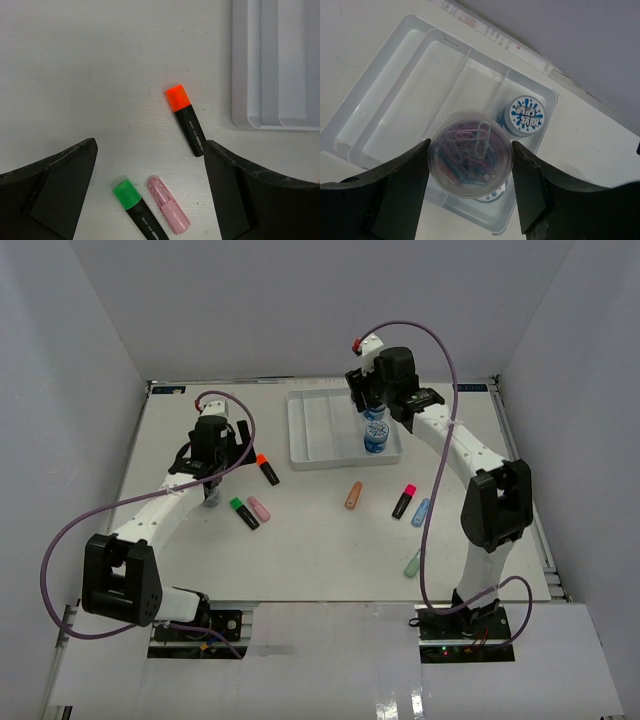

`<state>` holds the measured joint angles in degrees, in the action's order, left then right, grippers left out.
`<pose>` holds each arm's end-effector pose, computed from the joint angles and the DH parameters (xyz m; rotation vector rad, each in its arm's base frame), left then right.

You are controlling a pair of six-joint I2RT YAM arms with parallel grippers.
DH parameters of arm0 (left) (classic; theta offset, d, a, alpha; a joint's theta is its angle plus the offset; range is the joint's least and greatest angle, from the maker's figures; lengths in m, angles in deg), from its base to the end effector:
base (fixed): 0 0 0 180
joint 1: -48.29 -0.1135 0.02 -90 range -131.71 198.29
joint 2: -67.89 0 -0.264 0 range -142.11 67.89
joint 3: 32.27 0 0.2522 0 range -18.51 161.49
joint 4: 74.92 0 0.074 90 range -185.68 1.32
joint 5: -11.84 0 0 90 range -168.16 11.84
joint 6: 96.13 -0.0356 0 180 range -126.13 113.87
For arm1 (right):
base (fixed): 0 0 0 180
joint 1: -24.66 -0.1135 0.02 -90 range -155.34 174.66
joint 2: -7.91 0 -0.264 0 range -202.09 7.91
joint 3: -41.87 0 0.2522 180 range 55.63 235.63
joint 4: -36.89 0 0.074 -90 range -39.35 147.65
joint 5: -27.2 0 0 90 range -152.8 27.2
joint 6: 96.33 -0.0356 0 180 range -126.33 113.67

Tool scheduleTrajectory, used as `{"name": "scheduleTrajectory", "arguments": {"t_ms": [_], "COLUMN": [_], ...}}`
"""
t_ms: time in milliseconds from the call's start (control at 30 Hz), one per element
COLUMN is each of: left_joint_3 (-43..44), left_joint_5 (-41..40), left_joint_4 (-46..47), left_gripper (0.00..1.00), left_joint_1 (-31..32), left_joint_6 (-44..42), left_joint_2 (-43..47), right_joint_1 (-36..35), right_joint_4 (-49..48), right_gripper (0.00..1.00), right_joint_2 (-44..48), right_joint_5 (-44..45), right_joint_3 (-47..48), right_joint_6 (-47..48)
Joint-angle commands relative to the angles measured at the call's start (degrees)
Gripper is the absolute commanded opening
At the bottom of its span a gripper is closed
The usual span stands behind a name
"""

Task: Sort the stationery into containers
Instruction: Place the stationery in the storage box.

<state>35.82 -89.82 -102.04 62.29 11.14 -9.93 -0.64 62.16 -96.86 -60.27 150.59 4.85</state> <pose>0.2928 -0.0656 0.2636 -0.1748 2.1928 -0.0802 0.3993 0.1870 0.3463 -0.5807 1.8557 0.1206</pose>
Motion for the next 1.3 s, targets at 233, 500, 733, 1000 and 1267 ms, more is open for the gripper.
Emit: {"name": "scheduleTrajectory", "arguments": {"t_ms": [233,500,733,1000,1267], "left_joint_3": [1.0,1.3,1.3,1.3,1.4], "left_joint_5": [0.1,0.1,0.6,1.1,1.5], "left_joint_4": [0.4,0.0,-0.1,0.0,-0.3], "left_gripper": [0.98,0.98,0.98,0.98,0.98], "left_joint_1": [-0.1,-0.1,-0.1,-0.1,-0.1], "left_joint_6": [-0.9,-1.5,-1.6,-1.4,-1.3], "left_joint_2": [-0.5,-1.3,-1.3,-1.3,-1.4], "right_joint_1": [-0.1,-0.5,-0.8,-0.8,-0.9], "right_joint_4": [-9.0,-13.4,-15.4,-15.8,-15.1], "right_gripper": [0.55,0.63,0.69,0.73,0.95], "right_joint_2": [-14.8,-23.8,-28.0,-30.5,-26.7], "right_joint_5": [-9.6,-9.6,-3.6,-0.7,2.7], "right_joint_3": [11.2,15.3,15.7,17.6,16.9], "right_joint_6": [6.1,6.5,5.9,5.5,5.3]}}
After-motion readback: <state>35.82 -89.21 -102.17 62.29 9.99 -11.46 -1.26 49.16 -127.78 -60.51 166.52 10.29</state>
